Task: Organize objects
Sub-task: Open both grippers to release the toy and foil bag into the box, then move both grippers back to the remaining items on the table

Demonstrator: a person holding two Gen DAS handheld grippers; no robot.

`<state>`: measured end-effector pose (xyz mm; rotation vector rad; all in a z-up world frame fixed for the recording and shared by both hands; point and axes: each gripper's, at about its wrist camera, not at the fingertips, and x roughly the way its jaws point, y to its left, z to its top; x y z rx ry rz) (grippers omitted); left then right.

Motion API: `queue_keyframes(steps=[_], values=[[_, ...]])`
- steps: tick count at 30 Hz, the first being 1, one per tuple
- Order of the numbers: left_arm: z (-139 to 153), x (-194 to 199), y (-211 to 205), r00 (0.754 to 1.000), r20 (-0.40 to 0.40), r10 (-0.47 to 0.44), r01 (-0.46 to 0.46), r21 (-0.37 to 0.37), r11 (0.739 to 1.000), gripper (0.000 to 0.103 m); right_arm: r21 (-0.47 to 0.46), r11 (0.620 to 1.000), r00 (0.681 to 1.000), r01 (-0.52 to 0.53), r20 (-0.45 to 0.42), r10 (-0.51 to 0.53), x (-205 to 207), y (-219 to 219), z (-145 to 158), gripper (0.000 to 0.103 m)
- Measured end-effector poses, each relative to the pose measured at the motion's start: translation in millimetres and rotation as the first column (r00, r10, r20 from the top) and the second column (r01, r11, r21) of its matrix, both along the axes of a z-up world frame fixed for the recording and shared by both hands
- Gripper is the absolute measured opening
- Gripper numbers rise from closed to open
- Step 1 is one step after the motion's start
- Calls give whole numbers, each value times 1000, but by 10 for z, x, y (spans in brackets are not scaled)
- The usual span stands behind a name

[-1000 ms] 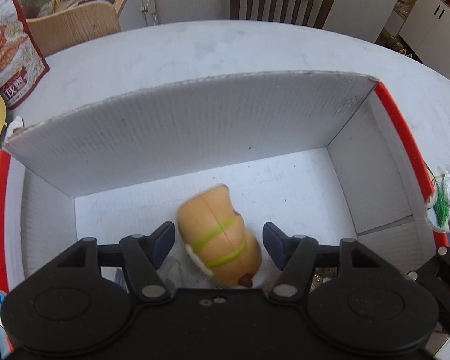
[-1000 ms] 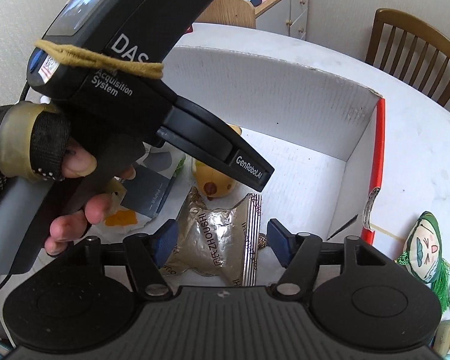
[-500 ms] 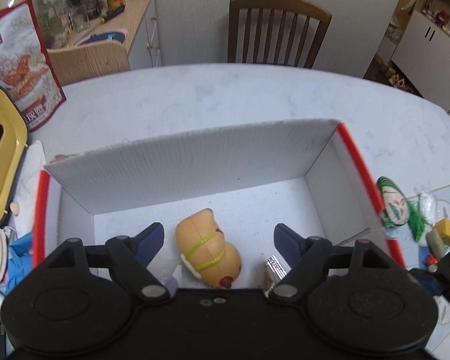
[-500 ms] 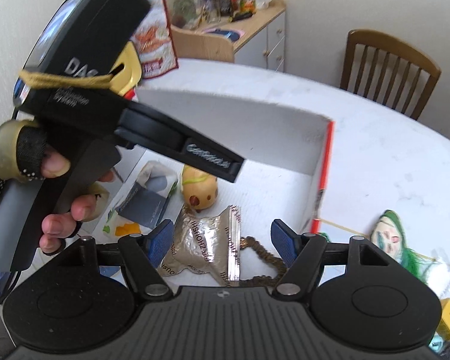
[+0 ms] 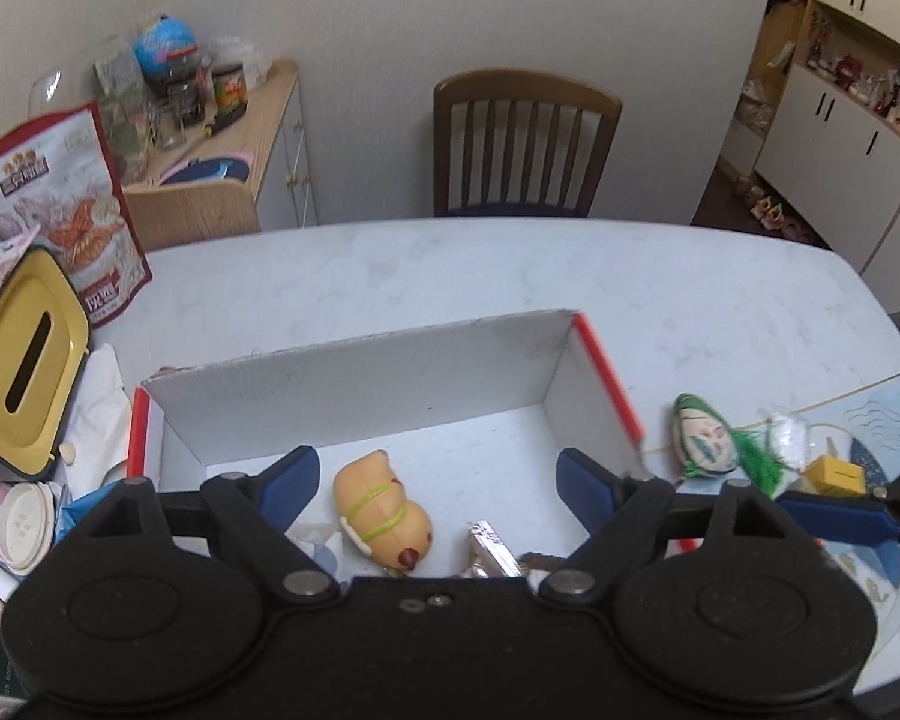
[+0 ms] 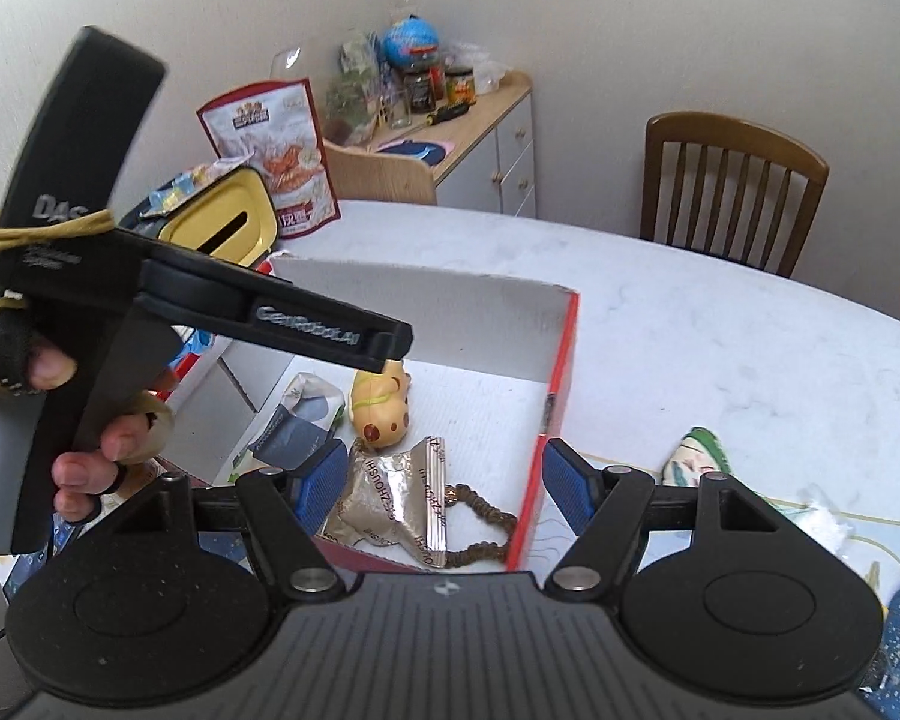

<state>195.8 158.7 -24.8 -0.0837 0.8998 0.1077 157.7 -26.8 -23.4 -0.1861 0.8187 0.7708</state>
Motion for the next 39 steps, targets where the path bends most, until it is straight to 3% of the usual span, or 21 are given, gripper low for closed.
queue_keyframes(steps=[12, 24, 33, 39], values=[[202, -301, -417, 997, 64, -36, 34, 24, 999, 97, 72, 997, 999, 13, 51, -17, -129, -544, 131, 82], [224, -501, -854, 993, 100, -57, 52, 51, 997, 102, 121, 991, 997, 59, 52, -65, -103, -1231, 55, 84], [136, -596, -1258, 985, 137, -102, 86, 121, 989, 103, 90, 991, 992, 96, 74, -103, -106, -1694, -109, 84], [23, -569, -1465, 990, 103, -97, 86, 102, 991, 103, 65, 990, 987, 128, 85, -133, -43, -1960, -202, 84]])
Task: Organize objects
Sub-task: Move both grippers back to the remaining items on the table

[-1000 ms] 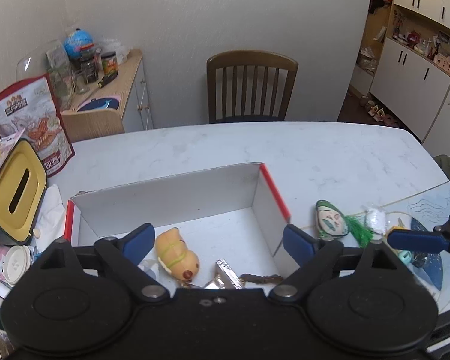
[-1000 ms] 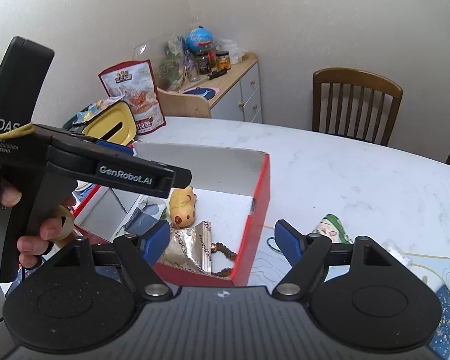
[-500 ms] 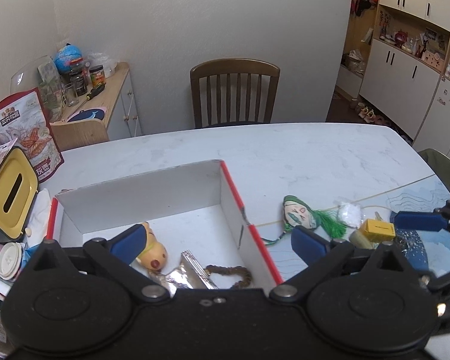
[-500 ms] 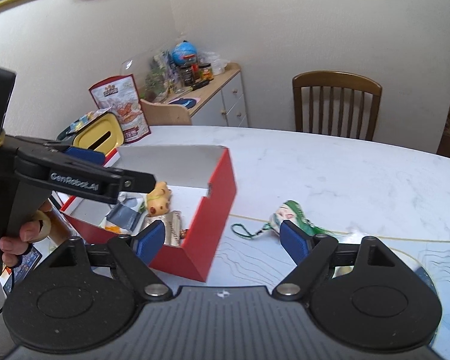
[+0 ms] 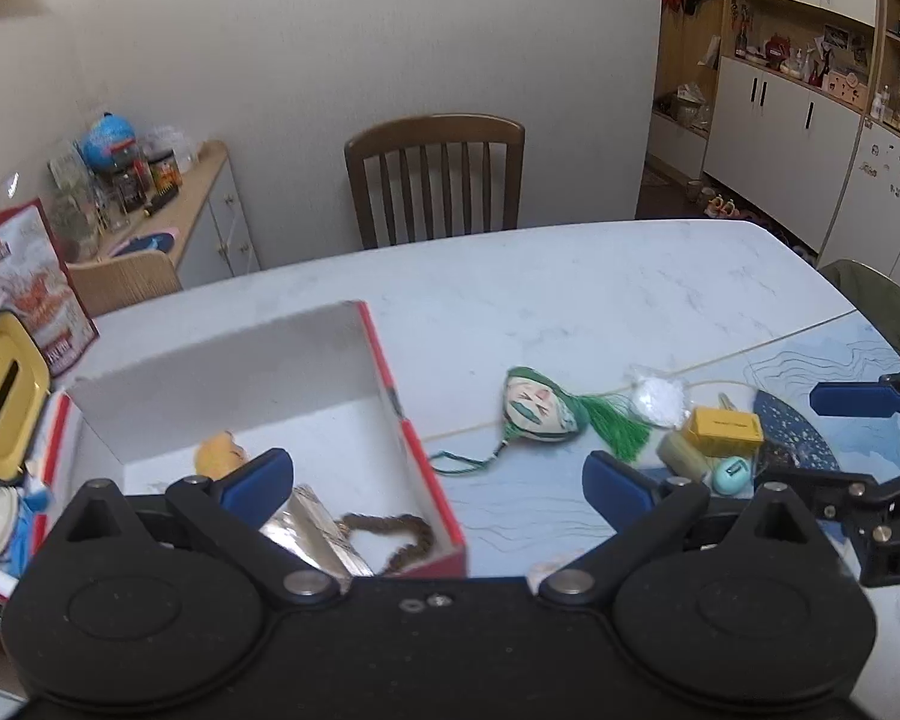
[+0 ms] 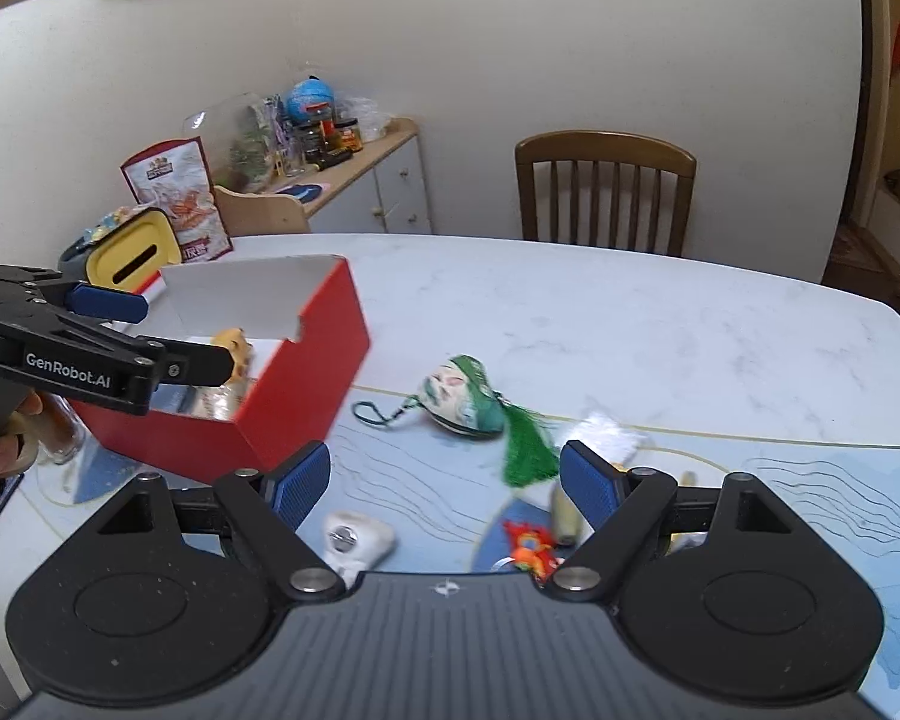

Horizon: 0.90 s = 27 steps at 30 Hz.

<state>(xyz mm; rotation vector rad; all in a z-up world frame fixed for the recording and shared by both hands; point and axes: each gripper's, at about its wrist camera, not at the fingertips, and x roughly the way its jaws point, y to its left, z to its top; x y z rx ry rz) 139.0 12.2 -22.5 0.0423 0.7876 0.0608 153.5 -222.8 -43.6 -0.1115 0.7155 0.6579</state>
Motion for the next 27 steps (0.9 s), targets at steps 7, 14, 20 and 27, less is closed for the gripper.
queue_keyframes(steps=[7, 14, 20, 27], values=[[-153, 13, -207, 1000, -13, 0, 0, -17, 1000, 103, -35, 999, 999, 14, 51, -12, 4, -211, -143, 84], [-342, 14, -447, 999, -33, -38, 36, -56, 998, 102, -51, 998, 999, 25, 24, -24, 77, -438, -301, 84], [-528, 40, -606, 998, -56, -21, 17, -79, 997, 102, -78, 996, 999, 39, -7, -40, 206, -605, -443, 84], [-815, 53, -723, 996, -90, 22, -29, -75, 997, 102, -113, 992, 997, 52, -50, -58, 372, -766, -701, 84]])
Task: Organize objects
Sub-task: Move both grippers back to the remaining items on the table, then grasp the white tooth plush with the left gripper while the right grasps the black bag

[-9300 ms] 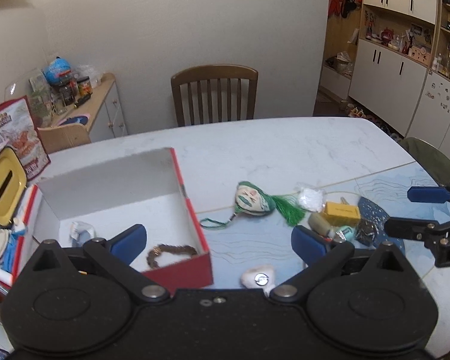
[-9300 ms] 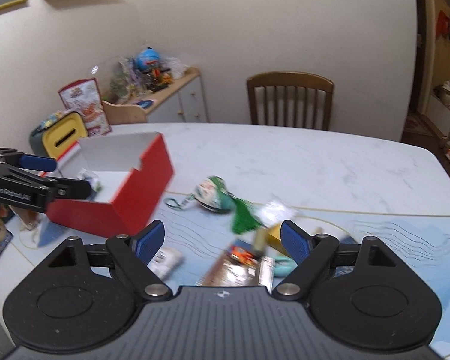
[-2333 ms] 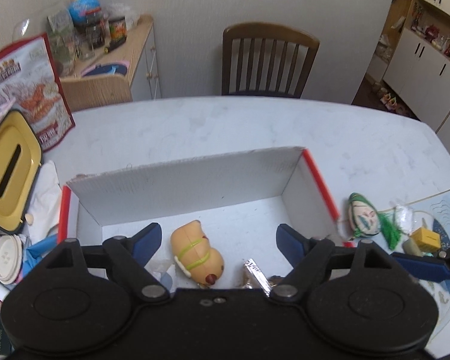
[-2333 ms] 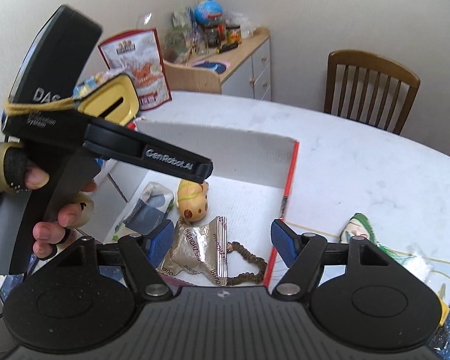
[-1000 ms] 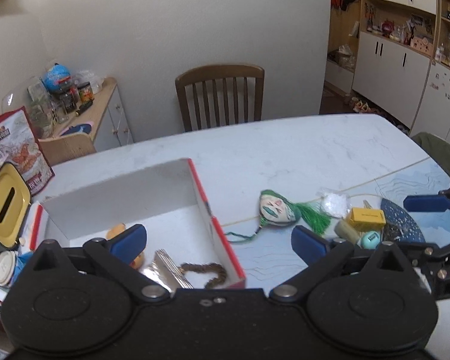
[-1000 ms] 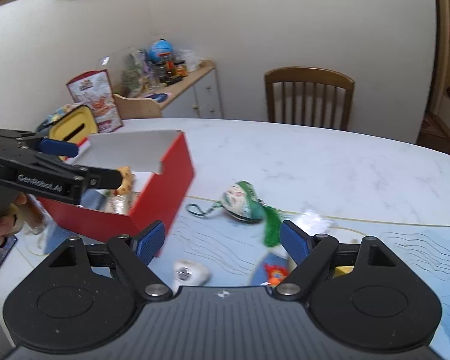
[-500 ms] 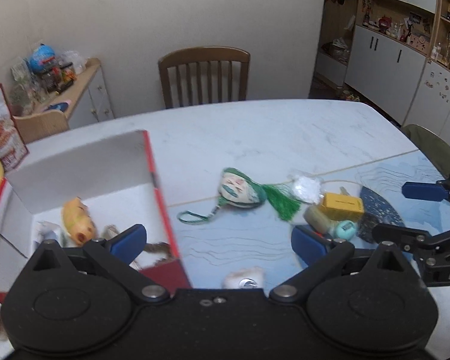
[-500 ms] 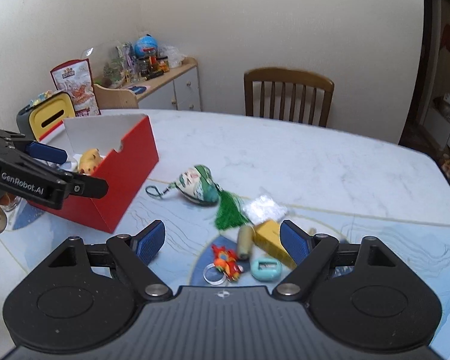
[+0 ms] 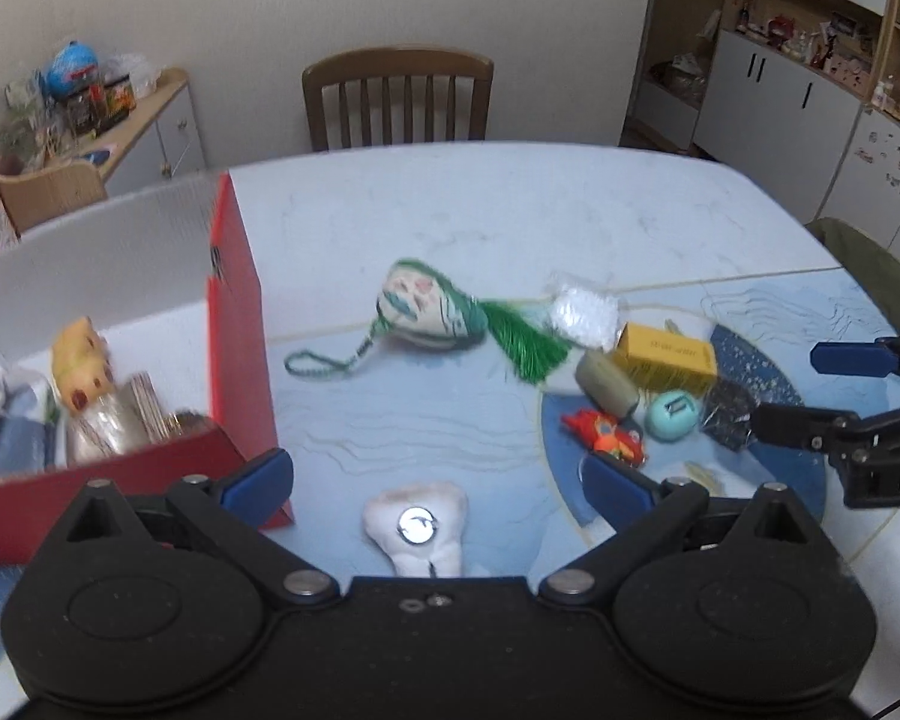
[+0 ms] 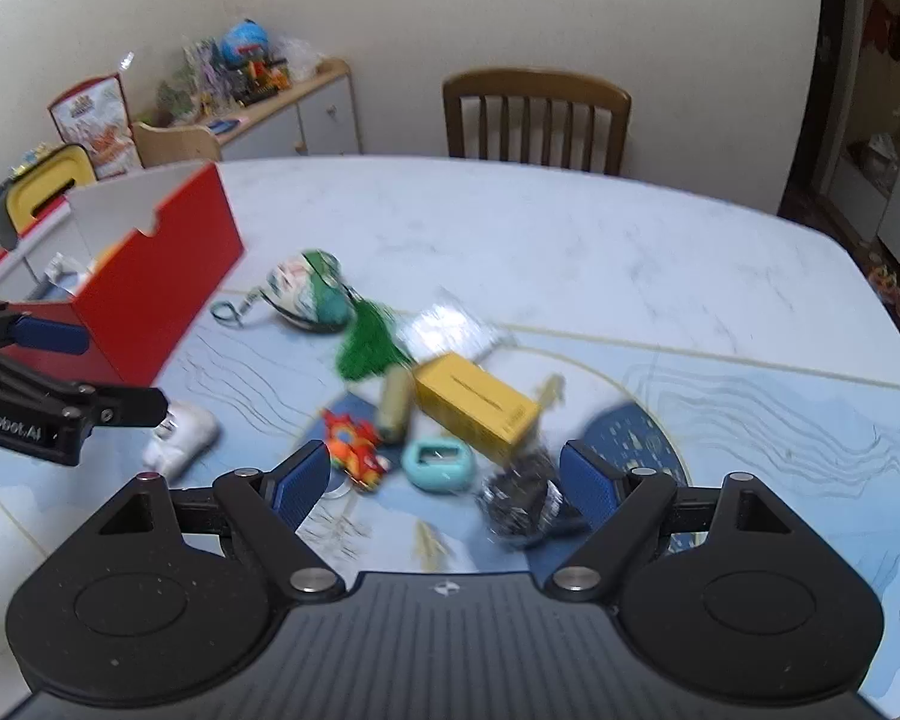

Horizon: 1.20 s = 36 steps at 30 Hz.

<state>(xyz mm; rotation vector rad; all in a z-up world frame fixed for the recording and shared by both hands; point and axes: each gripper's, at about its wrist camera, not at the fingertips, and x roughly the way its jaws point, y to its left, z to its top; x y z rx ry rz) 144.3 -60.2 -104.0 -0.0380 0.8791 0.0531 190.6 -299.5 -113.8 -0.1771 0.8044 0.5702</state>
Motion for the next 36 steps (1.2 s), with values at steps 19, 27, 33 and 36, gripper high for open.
queue_keyframes(steps=[19, 27, 33, 36], values=[[-571, 70, 31, 988, -88, 125, -126, -2, 992, 93, -38, 998, 994, -55, -99, 51, 433, -238, -482, 84], [-652, 87, 76, 981, -109, 163, -163, 9, 987, 80, -45, 993, 987, -113, -118, 107, 519, -174, -552, 72], [-637, 94, 60, 982, -100, 160, -160, 16, 987, 70, -52, 991, 984, -122, -133, 114, 531, -131, -597, 60], [-622, 93, 44, 984, -94, 153, -151, 19, 988, 57, -53, 991, 985, -120, -133, 112, 524, -139, -594, 55]])
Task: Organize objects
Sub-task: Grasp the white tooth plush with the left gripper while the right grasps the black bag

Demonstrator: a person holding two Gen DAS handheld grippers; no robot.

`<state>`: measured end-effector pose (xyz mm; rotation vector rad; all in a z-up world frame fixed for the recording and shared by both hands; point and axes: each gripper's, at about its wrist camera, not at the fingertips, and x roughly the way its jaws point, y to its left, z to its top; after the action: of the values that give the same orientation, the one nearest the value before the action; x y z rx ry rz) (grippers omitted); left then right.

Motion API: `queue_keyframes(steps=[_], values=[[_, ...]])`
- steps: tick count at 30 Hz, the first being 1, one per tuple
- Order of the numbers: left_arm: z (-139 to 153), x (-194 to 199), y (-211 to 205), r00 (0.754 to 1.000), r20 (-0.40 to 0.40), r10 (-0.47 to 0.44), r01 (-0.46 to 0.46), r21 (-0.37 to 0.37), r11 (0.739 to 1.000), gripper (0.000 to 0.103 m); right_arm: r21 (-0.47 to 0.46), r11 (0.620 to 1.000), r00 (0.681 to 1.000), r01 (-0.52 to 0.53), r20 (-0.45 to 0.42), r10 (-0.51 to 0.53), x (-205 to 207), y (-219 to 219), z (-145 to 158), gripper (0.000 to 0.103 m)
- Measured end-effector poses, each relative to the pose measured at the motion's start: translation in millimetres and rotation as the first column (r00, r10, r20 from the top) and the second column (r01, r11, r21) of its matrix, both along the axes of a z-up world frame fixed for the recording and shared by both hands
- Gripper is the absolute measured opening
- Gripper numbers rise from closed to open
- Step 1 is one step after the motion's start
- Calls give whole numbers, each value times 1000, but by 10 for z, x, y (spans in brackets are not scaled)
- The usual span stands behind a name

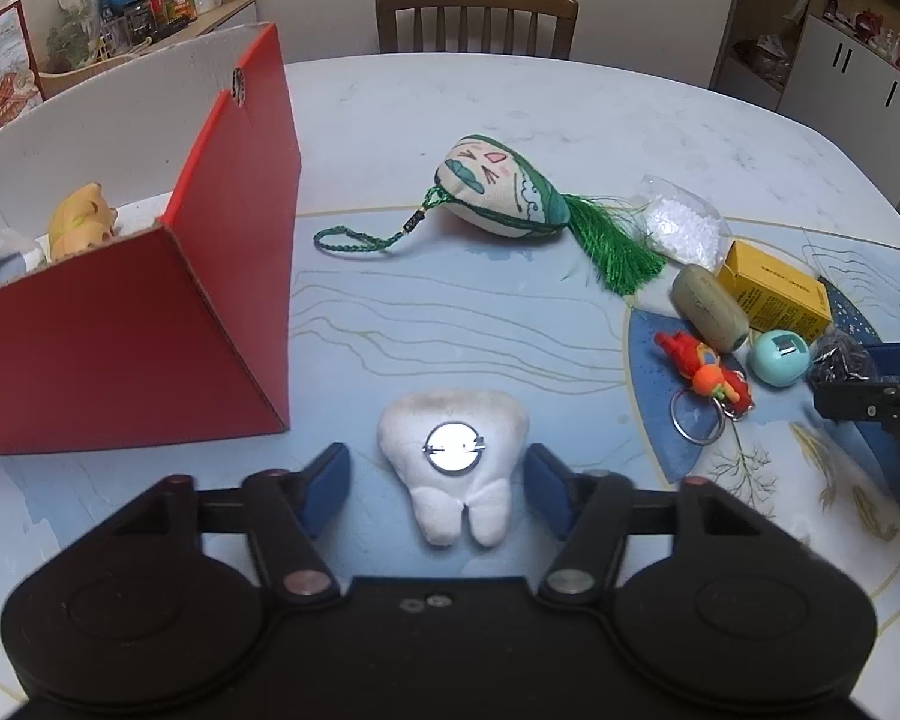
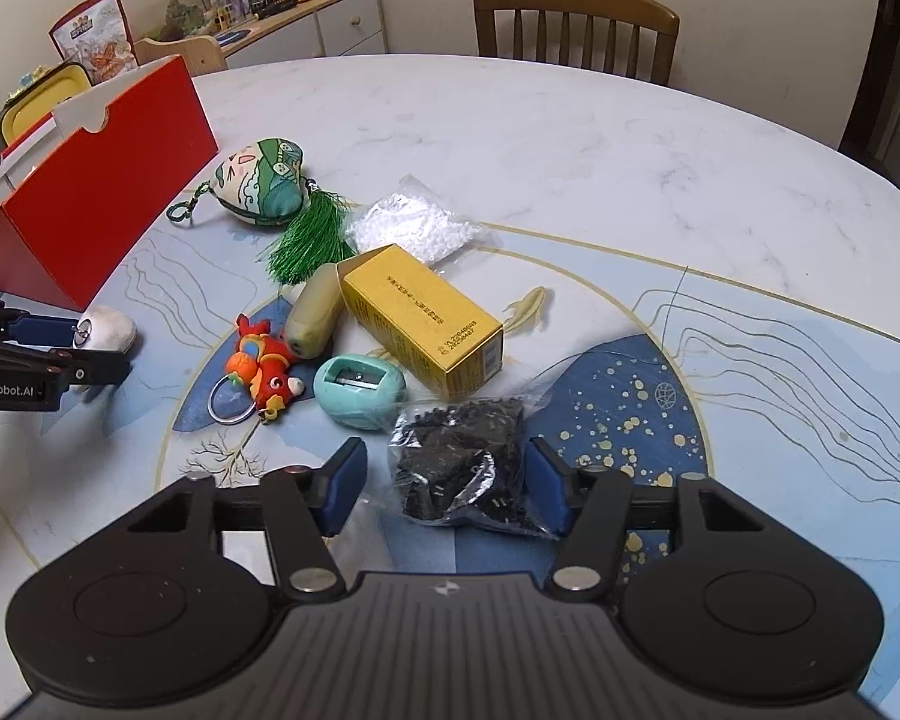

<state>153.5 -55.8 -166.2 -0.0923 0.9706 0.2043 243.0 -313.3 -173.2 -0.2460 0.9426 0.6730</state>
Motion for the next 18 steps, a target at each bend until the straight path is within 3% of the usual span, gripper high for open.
queue_keyframes(steps=[5, 12, 18], values=[[12, 1, -31, 1000, 2, -11, 11, 12, 1000, 47, 6, 1000, 1000, 18, -1, -18, -23, -28, 18, 48], [38, -13, -41, 1000, 9, -25, 25, 10, 1000, 45, 15, 999, 999, 51, 14, -51, -79, -65, 87, 39], [133, -61, -44, 999, 33, -43, 44, -20, 999, 45, 27, 997, 996, 77, 34, -78, -178, -109, 232, 39]])
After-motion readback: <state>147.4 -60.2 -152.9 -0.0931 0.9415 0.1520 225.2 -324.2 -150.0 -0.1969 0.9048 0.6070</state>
